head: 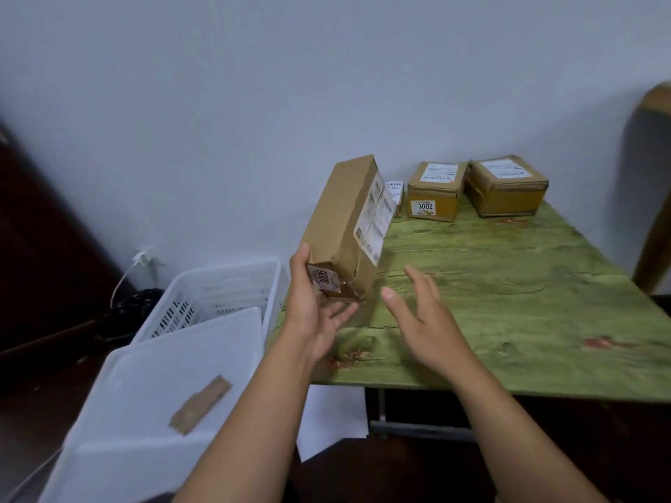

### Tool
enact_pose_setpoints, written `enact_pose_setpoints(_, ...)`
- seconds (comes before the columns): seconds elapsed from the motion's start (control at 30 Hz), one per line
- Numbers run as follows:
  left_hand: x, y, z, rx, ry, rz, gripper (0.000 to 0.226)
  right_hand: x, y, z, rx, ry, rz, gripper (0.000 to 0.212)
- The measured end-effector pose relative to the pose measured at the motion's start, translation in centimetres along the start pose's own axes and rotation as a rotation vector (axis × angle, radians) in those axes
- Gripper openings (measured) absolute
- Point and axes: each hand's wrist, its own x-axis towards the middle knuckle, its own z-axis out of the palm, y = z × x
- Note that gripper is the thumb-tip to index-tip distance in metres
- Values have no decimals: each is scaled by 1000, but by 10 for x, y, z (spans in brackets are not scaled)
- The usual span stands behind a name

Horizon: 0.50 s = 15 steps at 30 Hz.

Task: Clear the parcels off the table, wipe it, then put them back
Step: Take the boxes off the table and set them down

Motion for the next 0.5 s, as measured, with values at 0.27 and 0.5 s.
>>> enact_pose_setpoints(0.27,-11,-22,-12,32,-283,-100,79,-1,5,-26,587,53,156,99)
enact_pose_setpoints(0.5,13,-53,-23,11,-359,-197,81,12,18,-41,1083,184,184,78)
